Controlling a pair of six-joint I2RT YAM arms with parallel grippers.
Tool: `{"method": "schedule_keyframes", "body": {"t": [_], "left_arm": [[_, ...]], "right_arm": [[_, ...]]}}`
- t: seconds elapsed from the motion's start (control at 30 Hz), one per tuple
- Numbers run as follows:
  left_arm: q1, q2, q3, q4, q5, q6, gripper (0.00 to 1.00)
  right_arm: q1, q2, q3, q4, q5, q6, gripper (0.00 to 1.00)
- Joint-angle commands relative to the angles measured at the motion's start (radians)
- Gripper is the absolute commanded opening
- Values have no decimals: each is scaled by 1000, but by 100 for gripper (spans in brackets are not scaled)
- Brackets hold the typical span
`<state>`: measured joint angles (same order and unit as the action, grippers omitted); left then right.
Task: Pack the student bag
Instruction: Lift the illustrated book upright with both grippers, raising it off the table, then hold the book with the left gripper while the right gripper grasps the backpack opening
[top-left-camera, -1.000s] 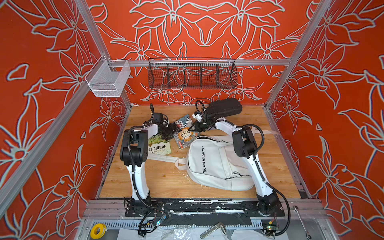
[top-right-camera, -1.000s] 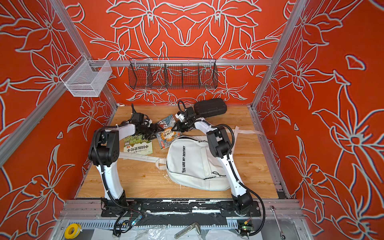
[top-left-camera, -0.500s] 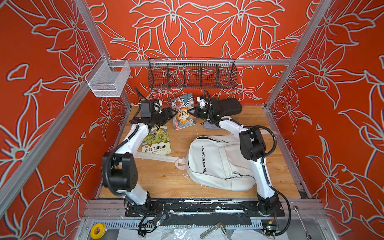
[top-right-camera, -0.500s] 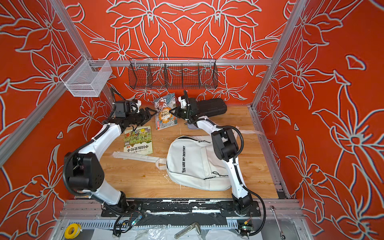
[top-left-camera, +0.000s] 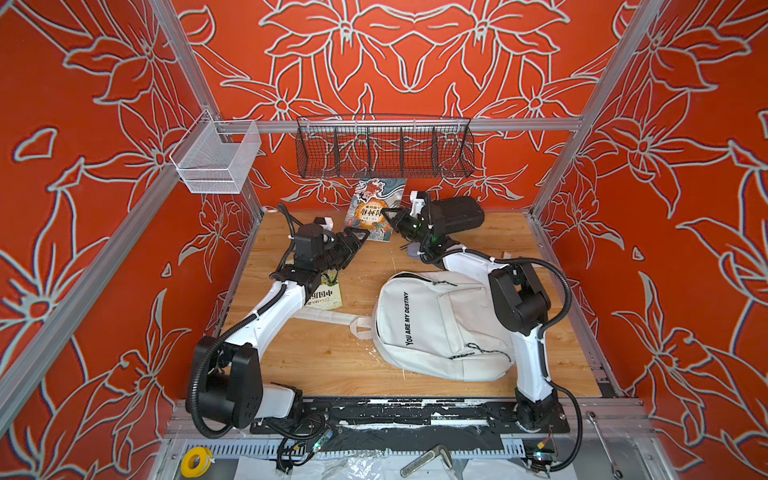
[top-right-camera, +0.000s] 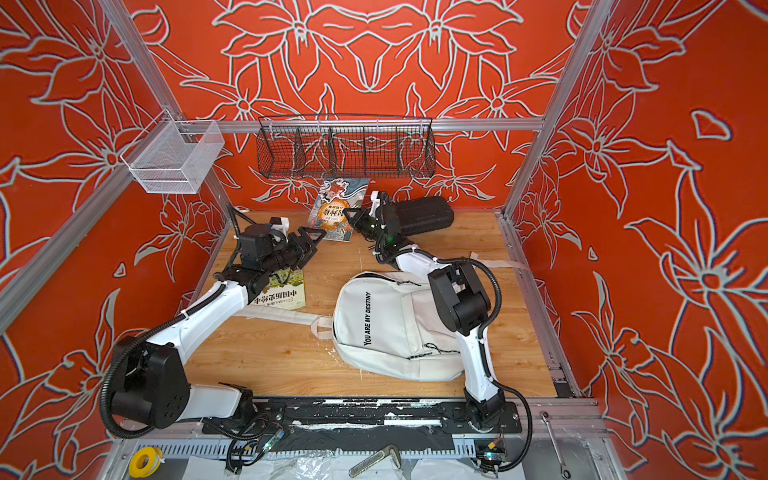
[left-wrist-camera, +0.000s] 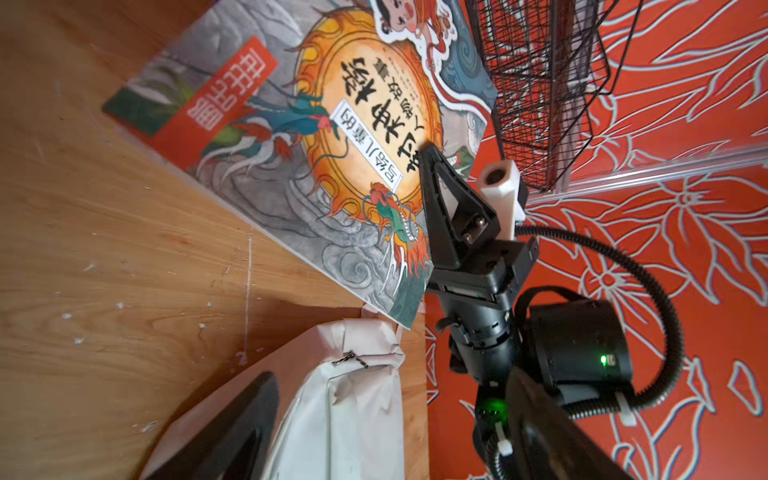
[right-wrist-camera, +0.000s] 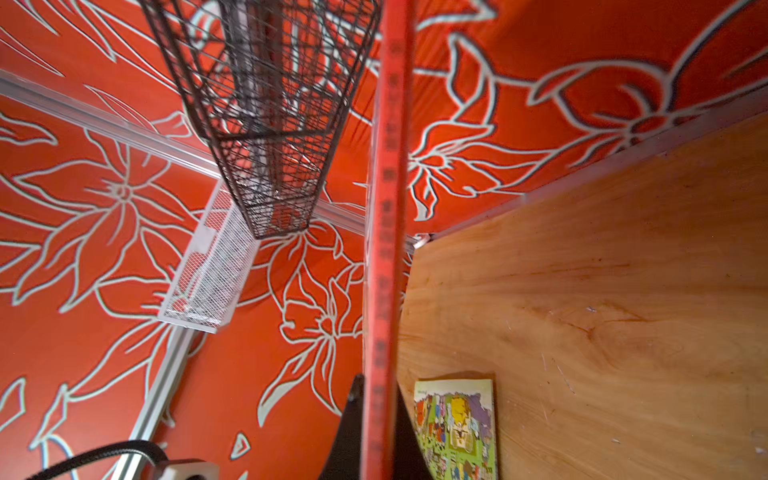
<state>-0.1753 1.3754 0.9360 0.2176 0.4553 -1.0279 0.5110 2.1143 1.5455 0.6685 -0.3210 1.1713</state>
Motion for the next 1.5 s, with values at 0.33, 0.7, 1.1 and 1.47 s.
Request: {"method": "schedule_keyframes", "body": {"t": [0.33, 0.7, 1.1, 1.47], "left_arm": [[-71, 15, -110, 383, -135, -179, 85], [-102, 170, -80, 629, -139, -273, 70], [-121, 212, -49, 692, -129, -205, 5], [-87, 47, 65, 193, -45, 149, 0]], "right_arm": [[65, -166, -174, 308, 184, 146, 0], [89, -216, -232, 325, 197, 166, 0], [105, -237, -301, 330, 230, 132, 0], [90, -351, -355, -2, 22, -151, 47]]}}
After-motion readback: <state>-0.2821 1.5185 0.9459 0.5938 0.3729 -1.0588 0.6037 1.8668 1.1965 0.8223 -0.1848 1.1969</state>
